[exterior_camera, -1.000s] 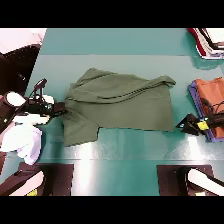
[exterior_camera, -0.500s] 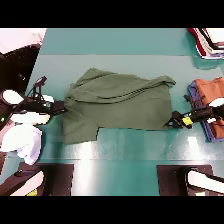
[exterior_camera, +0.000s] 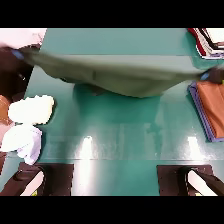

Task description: Fold the shirts.

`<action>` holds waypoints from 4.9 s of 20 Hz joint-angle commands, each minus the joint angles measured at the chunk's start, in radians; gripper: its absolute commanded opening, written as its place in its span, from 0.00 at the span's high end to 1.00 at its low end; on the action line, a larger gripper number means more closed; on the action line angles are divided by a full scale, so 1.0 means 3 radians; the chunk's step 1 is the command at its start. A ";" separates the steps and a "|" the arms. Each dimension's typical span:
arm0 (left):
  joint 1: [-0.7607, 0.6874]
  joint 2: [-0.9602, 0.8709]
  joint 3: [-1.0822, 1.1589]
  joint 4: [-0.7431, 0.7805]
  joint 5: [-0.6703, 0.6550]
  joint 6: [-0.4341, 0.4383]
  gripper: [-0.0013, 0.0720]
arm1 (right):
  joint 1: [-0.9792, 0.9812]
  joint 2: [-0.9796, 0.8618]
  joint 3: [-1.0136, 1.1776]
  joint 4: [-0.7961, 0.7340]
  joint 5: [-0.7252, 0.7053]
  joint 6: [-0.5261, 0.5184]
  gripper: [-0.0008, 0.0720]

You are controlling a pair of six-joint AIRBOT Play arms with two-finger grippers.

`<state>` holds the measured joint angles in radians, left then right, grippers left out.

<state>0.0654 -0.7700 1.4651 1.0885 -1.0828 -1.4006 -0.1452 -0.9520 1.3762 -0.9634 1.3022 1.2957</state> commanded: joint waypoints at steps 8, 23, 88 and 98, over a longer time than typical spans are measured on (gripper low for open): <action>0.0003 0.0098 0.2291 0.0010 0.0041 -0.0493 0.95 | -0.0838 0.0515 0.2075 -0.0025 0.0217 0.0106 0.97; 0.0003 -0.1779 -0.0163 0.0085 -0.0324 -0.0365 0.95 | 0.0341 -0.1706 0.0739 -0.0815 0.0692 0.0535 0.97; -0.0437 -0.0262 -0.3112 -0.0253 0.0092 -0.0478 0.95 | -0.0797 -0.0509 -0.2677 -0.0538 0.0114 0.0234 0.23; -0.0439 -0.0249 -0.3056 -0.0023 -0.0635 -0.0429 0.95 | 0.0005 -0.0675 -0.2416 -0.0665 0.0291 0.0215 0.96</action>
<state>-0.0654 -0.8478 0.5392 1.0431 -1.1374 -1.5349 -0.1955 -1.1862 0.6197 -1.1191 1.3254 1.3590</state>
